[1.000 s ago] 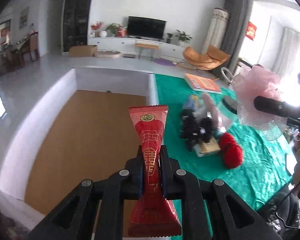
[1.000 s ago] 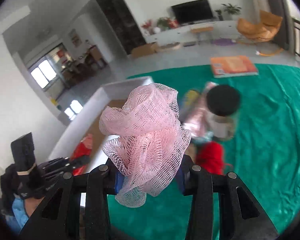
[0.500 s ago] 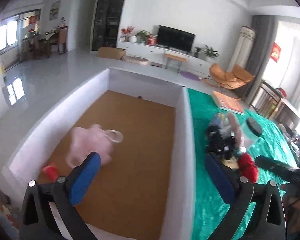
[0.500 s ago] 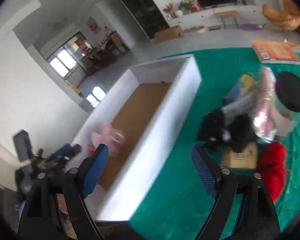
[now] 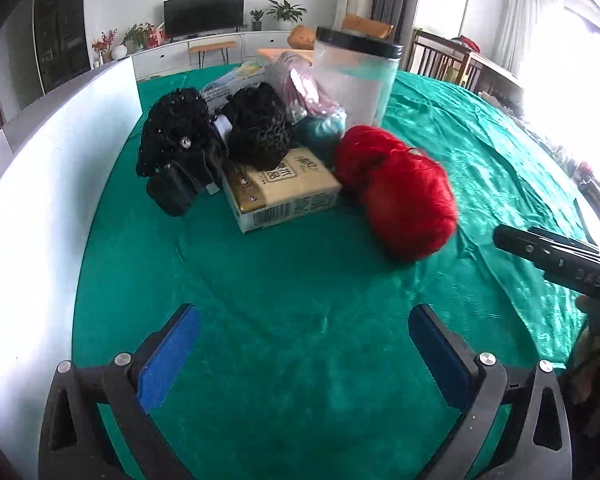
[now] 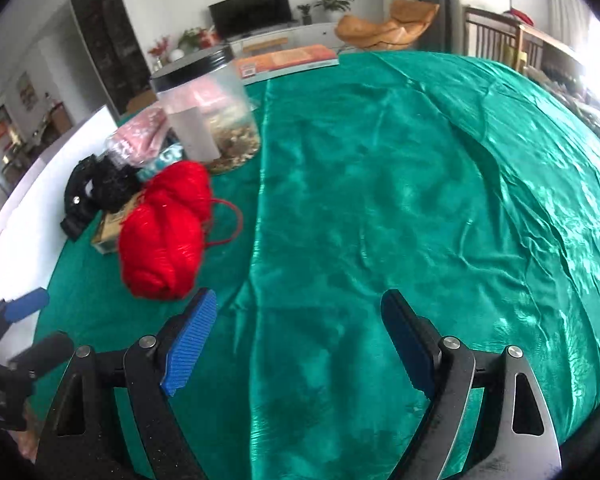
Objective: Organize soft objects
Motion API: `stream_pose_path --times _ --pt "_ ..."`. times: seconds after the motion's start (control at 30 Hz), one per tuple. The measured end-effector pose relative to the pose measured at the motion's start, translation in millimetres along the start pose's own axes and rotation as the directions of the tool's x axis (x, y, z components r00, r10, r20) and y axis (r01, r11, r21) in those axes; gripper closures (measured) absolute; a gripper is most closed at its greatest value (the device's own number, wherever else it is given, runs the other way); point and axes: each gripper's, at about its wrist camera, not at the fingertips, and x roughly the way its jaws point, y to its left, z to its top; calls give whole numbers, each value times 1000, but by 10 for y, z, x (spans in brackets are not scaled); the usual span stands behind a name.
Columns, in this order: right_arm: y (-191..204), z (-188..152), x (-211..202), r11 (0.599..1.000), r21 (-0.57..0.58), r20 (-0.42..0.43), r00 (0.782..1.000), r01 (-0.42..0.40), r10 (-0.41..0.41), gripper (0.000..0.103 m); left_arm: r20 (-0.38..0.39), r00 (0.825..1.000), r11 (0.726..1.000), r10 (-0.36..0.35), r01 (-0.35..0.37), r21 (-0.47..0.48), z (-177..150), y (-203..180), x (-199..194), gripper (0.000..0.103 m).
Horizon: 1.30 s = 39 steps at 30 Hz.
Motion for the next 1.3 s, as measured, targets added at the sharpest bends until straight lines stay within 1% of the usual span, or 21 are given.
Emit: stream_pose_path --times 0.1,0.2,0.33,0.5,1.3 --pt "-32 -30 61 999 5 -27 999 41 -41 17 -9 1000 999 9 -9 -33 80 118 175 0" --pt "-32 -40 101 997 -10 -39 997 72 -73 17 -5 999 999 35 -35 -30 183 163 286 0" --pt "-11 -64 133 995 -34 -39 995 93 -94 15 -30 994 995 102 -101 26 241 61 402 0" --pt "35 -86 165 991 -64 -45 992 118 -121 13 -32 995 995 93 -93 23 277 79 450 0" --pt "43 -100 151 991 -61 -43 992 118 -120 13 -32 995 995 93 -92 23 264 78 440 0"
